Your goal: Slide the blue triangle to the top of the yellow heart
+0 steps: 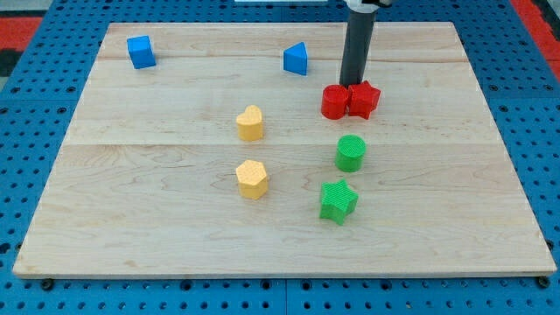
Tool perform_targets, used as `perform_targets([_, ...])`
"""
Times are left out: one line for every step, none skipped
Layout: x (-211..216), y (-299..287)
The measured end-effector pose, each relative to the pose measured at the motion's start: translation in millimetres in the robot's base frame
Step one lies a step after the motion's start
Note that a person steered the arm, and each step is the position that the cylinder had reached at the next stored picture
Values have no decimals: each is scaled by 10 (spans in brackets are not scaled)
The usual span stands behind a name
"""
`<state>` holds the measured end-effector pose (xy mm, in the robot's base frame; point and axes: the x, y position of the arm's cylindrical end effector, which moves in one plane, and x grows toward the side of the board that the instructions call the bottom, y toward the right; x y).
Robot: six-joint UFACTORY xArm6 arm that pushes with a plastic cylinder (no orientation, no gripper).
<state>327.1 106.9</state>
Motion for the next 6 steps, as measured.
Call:
perform_targets([-499,-99])
perform_targets([-690,-810])
perform_targets([-746,-1174])
perform_targets([-318,-1042])
perform_targets([-172,-1324])
perform_targets([-295,-1371])
